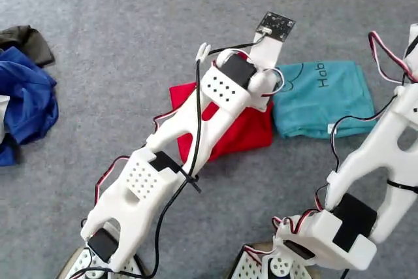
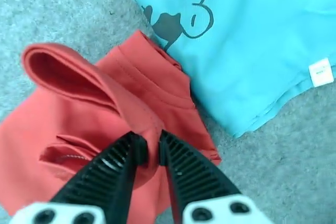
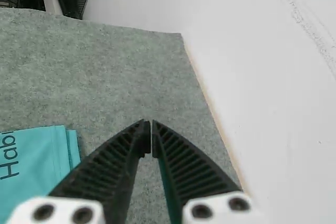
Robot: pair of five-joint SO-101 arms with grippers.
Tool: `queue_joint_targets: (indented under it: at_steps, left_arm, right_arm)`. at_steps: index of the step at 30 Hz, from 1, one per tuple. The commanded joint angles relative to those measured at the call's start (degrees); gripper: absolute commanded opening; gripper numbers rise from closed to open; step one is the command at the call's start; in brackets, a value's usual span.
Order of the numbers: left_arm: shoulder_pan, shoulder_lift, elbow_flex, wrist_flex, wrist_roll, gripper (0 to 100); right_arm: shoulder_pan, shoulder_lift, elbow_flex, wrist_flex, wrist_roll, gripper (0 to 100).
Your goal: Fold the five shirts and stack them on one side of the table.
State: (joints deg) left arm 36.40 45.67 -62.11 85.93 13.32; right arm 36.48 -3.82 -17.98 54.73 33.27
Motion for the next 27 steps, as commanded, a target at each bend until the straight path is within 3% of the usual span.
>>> queue_joint_targets:
  at_steps: [1, 4, 7, 9, 13, 17, 20, 23, 27]
  left_arm:
    - [0.57, -0.79, -3.30, -1.32, 2.02, 3]
    - [0.66, -0.53, -3.12, -0.97, 3.25, 13]
    - [0.48, -0.70, -3.21, -0.35, 12.57, 28]
    - [0.48, -0.97, -3.30, 0.88, 18.81, 33]
    - [-4.44, -2.37, -9.27, 7.03, 19.60, 28]
    - [-18.68, -2.46, -15.60, 12.84, 19.78, 18]
    - [-30.11, 0.70, -11.91, 12.66, 19.96, 3]
    - [-39.52, 7.82, -7.08, 12.57, 19.52, 3]
    - [-44.97, 18.37, -6.73, 5.89, 13.71, 3]
  right_arm:
    - [0.35, -2.42, -2.42, 0.09, -0.44, 1.8]
    - [0.18, -2.42, -2.42, 0.18, -0.53, 1.8]
    - [0.09, -2.42, -2.33, 0.18, -0.70, 1.8]
    - [-0.70, -2.42, -2.33, 0.18, -0.62, 1.8]
    - [-3.87, -2.42, -2.33, 1.76, -0.26, 1.8]
    - [-10.11, -0.48, 0.13, 1.76, 3.16, 1.8]
    - [-19.52, 3.56, 2.77, 1.85, 5.36, 1.8]
    - [-29.98, 10.59, 5.05, 1.85, 6.15, 1.8]
    - [-40.35, 21.67, 1.63, 6.42, 7.30, 1.8]
